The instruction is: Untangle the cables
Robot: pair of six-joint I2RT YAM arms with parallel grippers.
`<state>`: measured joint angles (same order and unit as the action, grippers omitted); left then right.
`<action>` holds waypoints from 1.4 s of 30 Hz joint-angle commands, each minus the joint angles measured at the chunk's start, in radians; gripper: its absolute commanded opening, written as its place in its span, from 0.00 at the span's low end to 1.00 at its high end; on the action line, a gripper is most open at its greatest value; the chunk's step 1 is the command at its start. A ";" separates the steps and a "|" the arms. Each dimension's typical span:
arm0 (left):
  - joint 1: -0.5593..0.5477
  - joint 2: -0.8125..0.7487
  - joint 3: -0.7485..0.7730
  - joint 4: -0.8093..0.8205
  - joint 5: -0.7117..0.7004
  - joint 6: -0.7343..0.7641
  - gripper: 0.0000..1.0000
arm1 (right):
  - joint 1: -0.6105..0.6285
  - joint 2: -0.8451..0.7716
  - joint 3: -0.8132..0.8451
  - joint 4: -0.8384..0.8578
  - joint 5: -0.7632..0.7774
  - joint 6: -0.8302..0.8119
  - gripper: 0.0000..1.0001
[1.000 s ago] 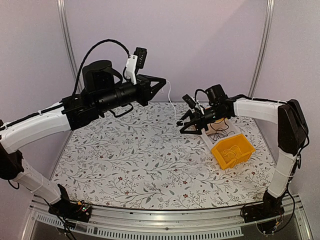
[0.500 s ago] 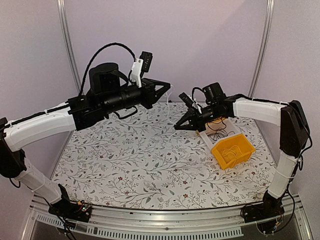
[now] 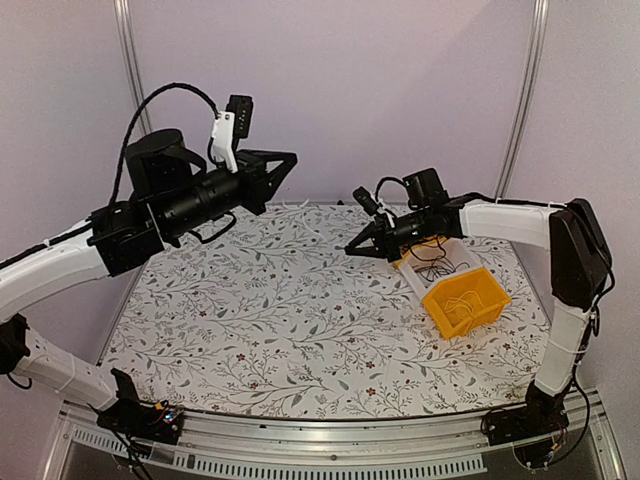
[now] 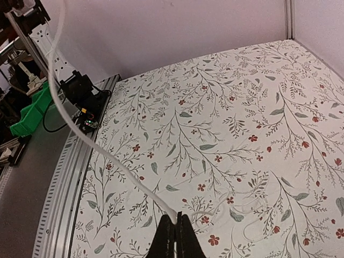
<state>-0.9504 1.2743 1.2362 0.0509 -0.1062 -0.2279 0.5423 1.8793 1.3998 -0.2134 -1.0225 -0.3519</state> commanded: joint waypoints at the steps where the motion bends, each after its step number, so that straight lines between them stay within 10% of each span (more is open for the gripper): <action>1: -0.024 -0.146 -0.051 0.155 -0.139 0.054 0.00 | -0.085 0.095 0.002 -0.026 0.126 0.068 0.00; 15: -0.016 -0.131 -0.340 0.315 -0.207 0.035 0.03 | -0.161 -0.247 0.054 -0.184 0.101 -0.058 0.00; 42: 0.058 0.226 -0.373 0.498 -0.004 -0.095 0.16 | -0.233 -0.643 0.006 -0.703 0.385 -0.335 0.00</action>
<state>-0.9085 1.4818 0.8589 0.5041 -0.1432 -0.3038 0.3286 1.2835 1.4879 -0.7872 -0.7269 -0.6018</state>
